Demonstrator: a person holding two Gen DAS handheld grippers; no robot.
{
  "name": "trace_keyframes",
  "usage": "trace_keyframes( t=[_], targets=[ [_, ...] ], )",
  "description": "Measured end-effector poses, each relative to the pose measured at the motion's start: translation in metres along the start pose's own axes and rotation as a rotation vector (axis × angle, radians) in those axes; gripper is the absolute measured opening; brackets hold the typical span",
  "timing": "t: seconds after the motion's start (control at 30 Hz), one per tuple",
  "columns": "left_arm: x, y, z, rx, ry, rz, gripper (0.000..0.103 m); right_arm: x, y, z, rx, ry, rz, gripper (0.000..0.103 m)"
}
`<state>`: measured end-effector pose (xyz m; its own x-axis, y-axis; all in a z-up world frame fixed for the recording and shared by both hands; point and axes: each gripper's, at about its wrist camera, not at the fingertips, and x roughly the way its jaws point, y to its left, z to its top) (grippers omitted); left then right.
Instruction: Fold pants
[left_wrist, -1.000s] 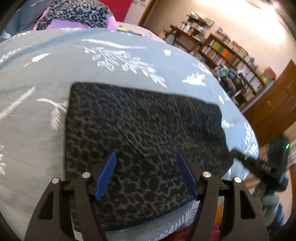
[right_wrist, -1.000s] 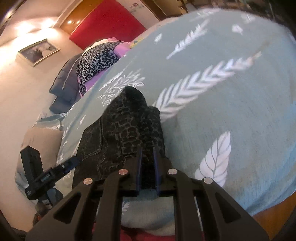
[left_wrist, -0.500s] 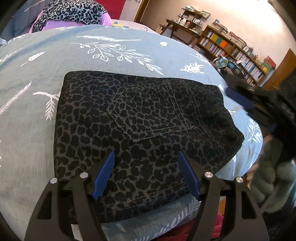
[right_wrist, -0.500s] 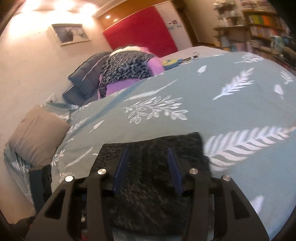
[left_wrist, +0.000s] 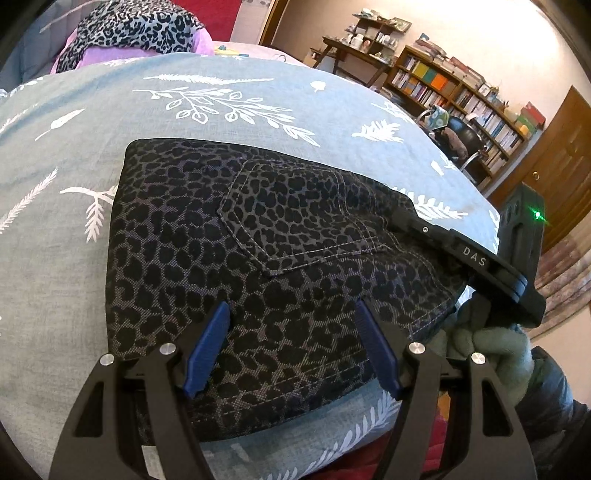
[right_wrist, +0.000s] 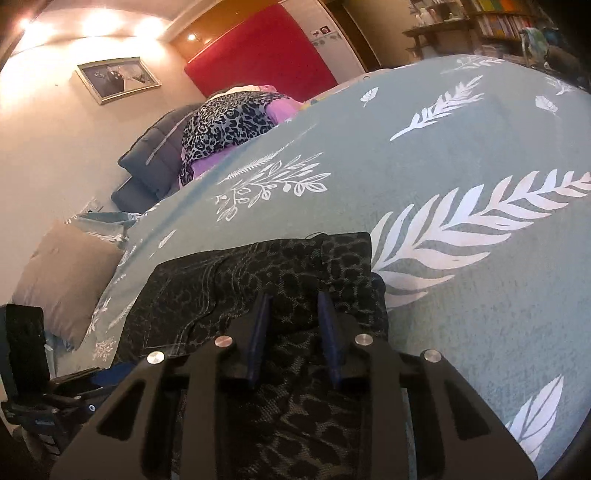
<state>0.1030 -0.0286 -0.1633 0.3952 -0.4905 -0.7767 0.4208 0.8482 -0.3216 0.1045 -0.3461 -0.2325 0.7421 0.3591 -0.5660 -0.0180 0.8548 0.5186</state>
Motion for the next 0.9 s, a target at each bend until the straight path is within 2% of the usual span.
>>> trace_keyframes(
  t=[0.17,0.23,0.37,0.5,0.6,0.73,0.83,0.9],
  targets=[
    [-0.009,0.002,0.011,-0.028,-0.015,0.031,0.070,0.000,0.004,0.000,-0.020,-0.002,-0.013,0.027],
    [-0.018,0.007,0.018,-0.047,-0.048,0.063,0.075,0.000,0.004,0.000,-0.030,-0.004,-0.020,0.027],
    [-0.023,0.019,0.028,-0.067,-0.074,0.123,0.076,-0.002,0.005,0.000,-0.041,-0.001,-0.026,0.027],
    [-0.021,0.030,0.035,-0.091,-0.068,0.179,0.081,-0.004,0.011,0.000,-0.058,0.010,-0.035,0.029],
    [-0.020,0.034,0.036,-0.087,-0.071,0.255,0.088,-0.006,0.018,0.000,-0.104,0.023,-0.058,0.030],
    [-0.019,0.045,0.038,-0.094,-0.068,0.285,0.088,-0.014,0.028,-0.001,-0.146,0.045,-0.067,0.040],
    [-0.017,0.053,0.041,-0.100,-0.059,0.305,0.088,-0.020,0.040,0.000,-0.193,0.053,-0.097,0.066],
    [-0.015,0.056,0.043,-0.106,-0.050,0.311,0.088,-0.022,0.049,0.000,-0.241,0.050,-0.148,0.067]
  ],
)
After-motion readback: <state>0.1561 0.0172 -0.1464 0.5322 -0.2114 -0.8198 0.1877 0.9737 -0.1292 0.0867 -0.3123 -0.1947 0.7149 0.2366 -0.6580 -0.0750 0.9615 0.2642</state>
